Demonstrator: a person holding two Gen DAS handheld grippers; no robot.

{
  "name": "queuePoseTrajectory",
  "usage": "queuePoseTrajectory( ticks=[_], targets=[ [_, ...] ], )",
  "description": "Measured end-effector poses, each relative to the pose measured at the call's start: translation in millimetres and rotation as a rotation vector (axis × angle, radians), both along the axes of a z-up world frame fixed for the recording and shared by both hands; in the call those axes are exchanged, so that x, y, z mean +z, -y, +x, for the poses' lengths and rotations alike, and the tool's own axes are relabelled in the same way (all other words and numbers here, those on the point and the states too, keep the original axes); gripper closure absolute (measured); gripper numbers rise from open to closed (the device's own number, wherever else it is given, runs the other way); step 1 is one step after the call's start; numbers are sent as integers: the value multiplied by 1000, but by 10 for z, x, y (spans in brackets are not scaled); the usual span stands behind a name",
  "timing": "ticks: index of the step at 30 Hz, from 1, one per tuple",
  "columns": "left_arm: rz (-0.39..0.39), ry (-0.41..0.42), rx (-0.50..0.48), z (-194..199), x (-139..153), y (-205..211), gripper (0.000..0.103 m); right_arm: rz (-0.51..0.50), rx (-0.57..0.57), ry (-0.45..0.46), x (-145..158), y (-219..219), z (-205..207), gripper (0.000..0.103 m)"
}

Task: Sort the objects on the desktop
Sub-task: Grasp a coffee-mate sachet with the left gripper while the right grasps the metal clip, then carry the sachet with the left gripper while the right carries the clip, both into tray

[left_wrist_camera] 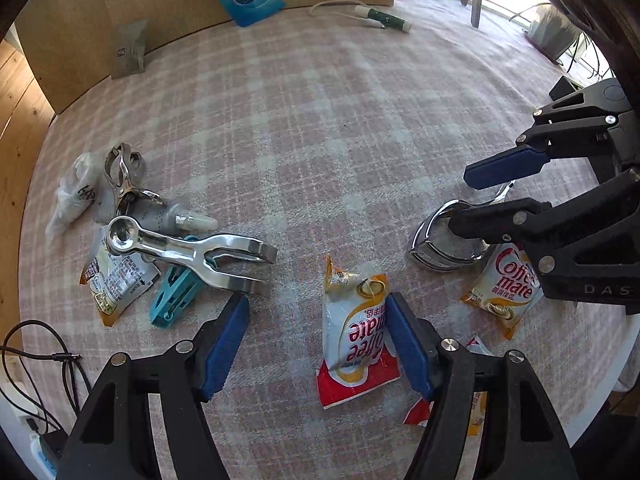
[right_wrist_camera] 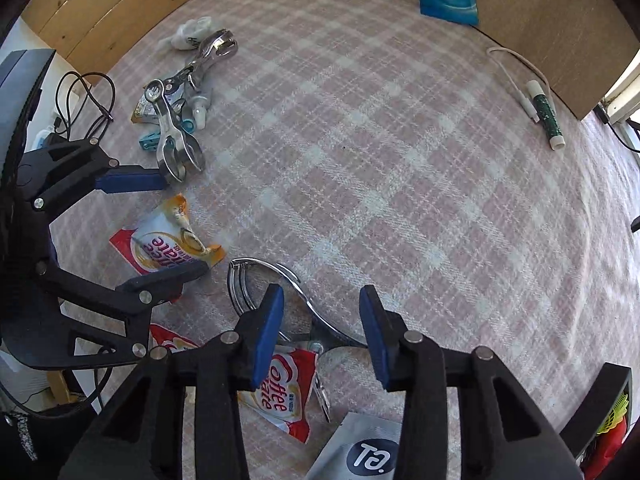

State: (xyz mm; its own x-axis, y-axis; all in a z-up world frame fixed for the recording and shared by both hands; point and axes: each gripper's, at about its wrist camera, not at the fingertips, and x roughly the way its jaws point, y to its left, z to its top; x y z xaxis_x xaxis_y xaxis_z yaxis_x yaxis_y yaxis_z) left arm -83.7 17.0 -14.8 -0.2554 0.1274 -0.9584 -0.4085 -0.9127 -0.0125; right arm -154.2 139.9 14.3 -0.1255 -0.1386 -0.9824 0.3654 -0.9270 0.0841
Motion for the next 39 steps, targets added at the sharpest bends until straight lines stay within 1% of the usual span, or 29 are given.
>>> queuePoseTrajectory(
  ticks=[1,2,3,4,5,6,10,11,13,16,18,19,22,24,27,29,33,35,39],
  targets=[
    [6,-4,7,1,5,-4,39,20,-1,8,-36,-3,-2,75],
    [11,-11,15,7,13,-6,45,20,3,-11,-24,-6,1,78],
    [15,-20,25,15,24,-7,50,22,0,-6,-30,-20,-7,81],
    [18,-26,37,22,35,-7,62,18,-11,-7,-26,-43,-19,84],
    [21,-29,51,27,43,-5,72,16,-27,-9,-24,-73,-34,90],
    [24,-29,68,28,48,-2,77,13,-41,-11,-23,-103,-46,91],
    [56,-13,132,36,57,28,80,-32,-94,-16,-13,-213,-59,93],
    [66,-8,142,58,58,46,81,-42,-105,-19,-4,-234,-58,95],
    [85,1,160,90,70,96,83,-69,-130,-31,37,-282,-60,97],
    [102,-1,181,78,122,213,87,-109,-163,-55,139,-368,-70,98],
    [122,-4,195,-84,236,375,87,-142,-189,-71,222,-441,-72,99],
    [126,-10,198,-103,300,411,87,-158,-199,-78,262,-476,-71,99],
    [124,-36,193,-195,461,397,87,-197,-232,-98,371,-569,-24,99],
    [127,-47,195,-232,544,306,87,-218,-256,-112,426,-615,47,99],
    [142,-68,187,-90,663,133,87,-247,-283,-142,555,-743,94,99],
    [146,-87,168,-53,674,-57,87,-269,-307,-168,662,-850,133,99],
    [172,-117,119,-73,828,-344,87,-295,-353,-220,833,-1056,231,99],
    [187,-130,90,18,978,-440,87,-299,-378,-244,920,-1201,332,99],
    [223,-144,7,97,1160,-865,87,-305,-434,-277,1069,-1501,594,99]
  ],
)
